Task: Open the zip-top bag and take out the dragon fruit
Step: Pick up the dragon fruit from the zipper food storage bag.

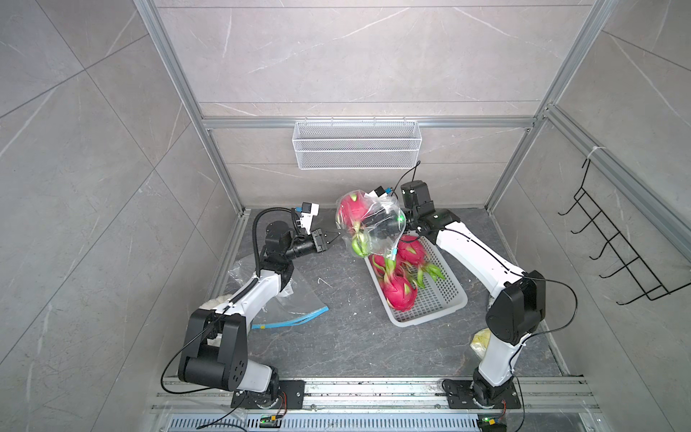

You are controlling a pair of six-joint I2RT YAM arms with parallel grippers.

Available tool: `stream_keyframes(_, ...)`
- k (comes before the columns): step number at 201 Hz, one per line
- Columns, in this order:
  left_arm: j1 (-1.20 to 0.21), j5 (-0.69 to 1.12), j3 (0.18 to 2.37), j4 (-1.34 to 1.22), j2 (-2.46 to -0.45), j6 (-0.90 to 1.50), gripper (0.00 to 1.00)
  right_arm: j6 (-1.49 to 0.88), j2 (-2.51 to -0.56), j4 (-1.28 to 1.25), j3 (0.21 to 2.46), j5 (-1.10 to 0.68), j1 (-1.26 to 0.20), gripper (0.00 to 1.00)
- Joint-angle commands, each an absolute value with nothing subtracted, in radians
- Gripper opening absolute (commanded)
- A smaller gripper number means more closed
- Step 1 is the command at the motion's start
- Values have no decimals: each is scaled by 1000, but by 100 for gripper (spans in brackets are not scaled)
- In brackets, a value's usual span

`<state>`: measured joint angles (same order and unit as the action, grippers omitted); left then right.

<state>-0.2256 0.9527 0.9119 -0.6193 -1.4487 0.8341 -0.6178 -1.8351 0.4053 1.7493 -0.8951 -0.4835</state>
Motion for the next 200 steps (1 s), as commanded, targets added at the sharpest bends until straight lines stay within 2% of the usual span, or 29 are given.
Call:
stream_keyframes(1,-223,936,958,-577,-1463,781,0,-607,-1782,358,1746,-923,-474,0)
stream_keyframes(81,-133,840,973,-407,-1410,674,0,-541,-1713,426,1646,-871,-404,0)
stream_keyframes(143,-57,736,956,-342,-1384,652,0,-545,-1711,452,1609,-960,-403,0)
stream_keyframes(200,-40,678,982,-275,-1399,607,0,-569,-1644,444,1566,-971,-403,0)
